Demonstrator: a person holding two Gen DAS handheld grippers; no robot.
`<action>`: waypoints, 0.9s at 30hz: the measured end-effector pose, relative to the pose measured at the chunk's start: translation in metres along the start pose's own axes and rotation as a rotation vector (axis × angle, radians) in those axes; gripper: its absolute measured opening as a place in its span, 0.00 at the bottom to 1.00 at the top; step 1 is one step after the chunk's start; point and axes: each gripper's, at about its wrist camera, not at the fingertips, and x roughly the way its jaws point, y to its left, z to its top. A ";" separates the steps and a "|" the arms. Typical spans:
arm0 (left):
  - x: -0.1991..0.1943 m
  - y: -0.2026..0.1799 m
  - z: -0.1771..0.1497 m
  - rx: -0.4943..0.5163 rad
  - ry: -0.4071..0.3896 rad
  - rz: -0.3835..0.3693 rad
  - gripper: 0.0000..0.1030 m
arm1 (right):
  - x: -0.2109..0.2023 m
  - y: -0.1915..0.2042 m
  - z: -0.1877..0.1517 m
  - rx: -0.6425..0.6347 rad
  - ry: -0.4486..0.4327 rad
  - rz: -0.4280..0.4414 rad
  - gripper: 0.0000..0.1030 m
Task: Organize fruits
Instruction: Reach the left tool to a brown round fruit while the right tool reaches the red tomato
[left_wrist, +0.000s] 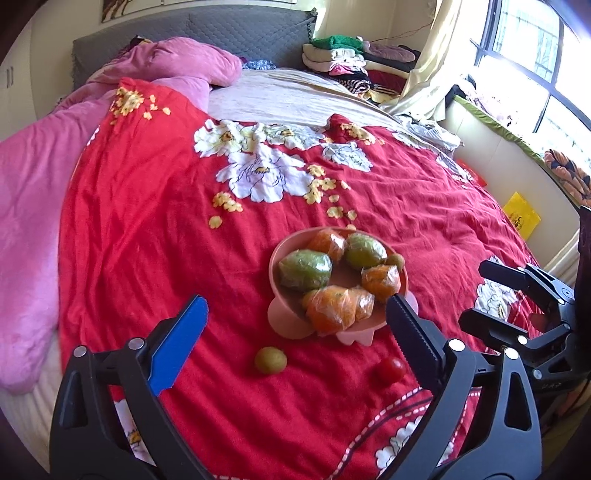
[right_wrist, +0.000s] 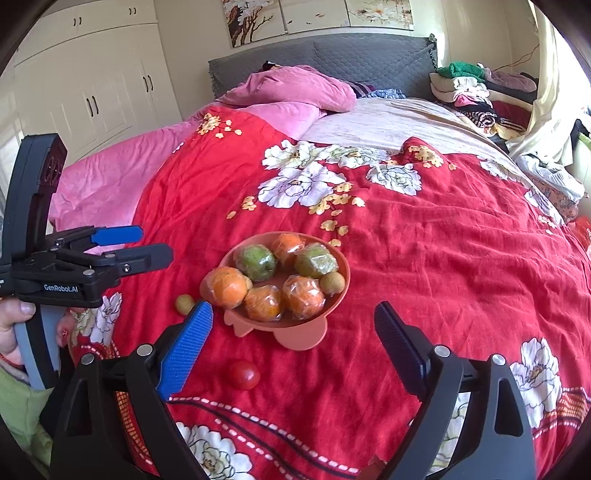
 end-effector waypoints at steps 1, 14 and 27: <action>0.000 0.001 -0.003 -0.002 0.002 -0.002 0.90 | -0.001 0.002 -0.001 -0.001 0.000 0.000 0.87; -0.005 0.011 -0.027 -0.011 0.029 0.024 0.90 | -0.005 0.021 -0.013 -0.017 0.009 0.014 0.88; 0.003 0.022 -0.054 0.006 0.082 0.073 0.90 | 0.002 0.028 -0.030 -0.020 0.055 0.019 0.88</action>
